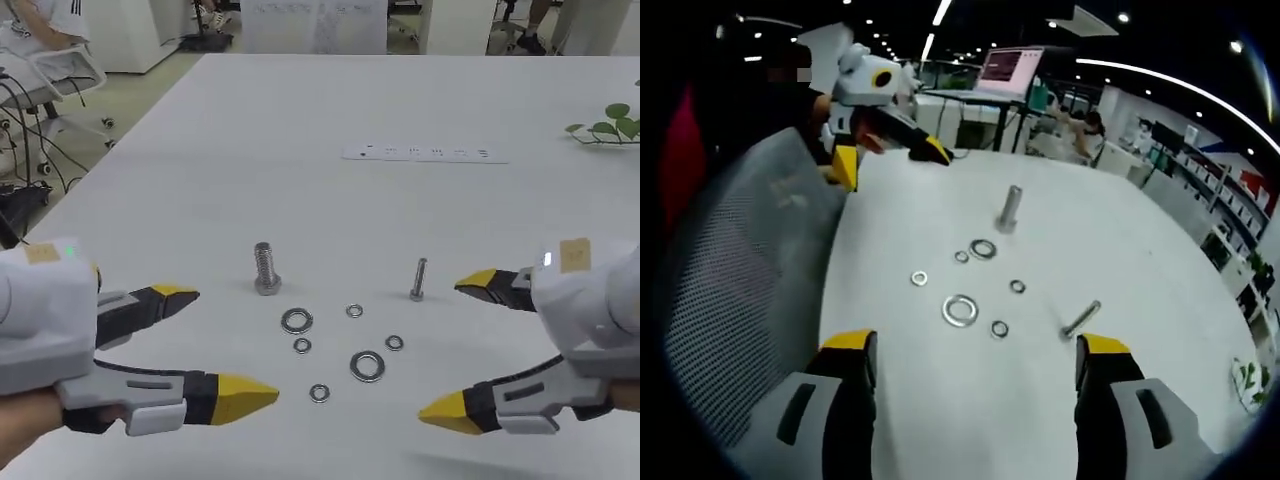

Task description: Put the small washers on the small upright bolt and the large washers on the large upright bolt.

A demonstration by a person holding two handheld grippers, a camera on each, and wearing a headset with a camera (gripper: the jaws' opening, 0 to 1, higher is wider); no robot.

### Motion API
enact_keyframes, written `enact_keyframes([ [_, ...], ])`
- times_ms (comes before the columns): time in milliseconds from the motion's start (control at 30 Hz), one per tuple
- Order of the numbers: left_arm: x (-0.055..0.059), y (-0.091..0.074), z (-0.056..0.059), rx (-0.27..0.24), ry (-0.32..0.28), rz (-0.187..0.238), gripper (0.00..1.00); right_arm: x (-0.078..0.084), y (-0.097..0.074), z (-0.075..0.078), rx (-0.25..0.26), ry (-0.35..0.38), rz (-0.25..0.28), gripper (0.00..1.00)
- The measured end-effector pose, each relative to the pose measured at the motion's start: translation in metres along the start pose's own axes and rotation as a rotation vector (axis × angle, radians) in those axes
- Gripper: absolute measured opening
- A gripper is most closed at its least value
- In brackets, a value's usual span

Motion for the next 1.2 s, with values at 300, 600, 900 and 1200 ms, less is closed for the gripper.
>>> enact_keyframes([
  [300, 0.000, 0.000, -0.003, -0.018, -0.011, 0.005, 0.91, -0.010, 0.019, 0.001, -0.073, -0.089, -0.075, 0.71],
  [600, 0.000, 0.002, -0.003, -0.031, -0.008, 0.001, 0.91, -0.015, 0.040, 0.000, -0.158, -0.146, -0.183, 0.58],
  [900, 0.000, 0.005, -0.004, -0.033, -0.007, 0.000, 0.90, -0.012, 0.056, -0.001, -0.219, -0.193, -0.297, 0.42],
  [1200, -0.002, 0.009, -0.004, -0.027, -0.002, 0.002, 0.90, -0.009, 0.069, -0.001, -0.236, -0.246, -0.371, 0.32],
])
Point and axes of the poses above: the centre of the closed fingertips' face, and the gripper's own axes: y roughly forward along the fingers, z roughly to its right, x roughly out of its underside, the point moved 4 cm from there along -y, roughly backward along the fingers, and after that the axes turned 15 degrees about y, right-handed, at the moved point
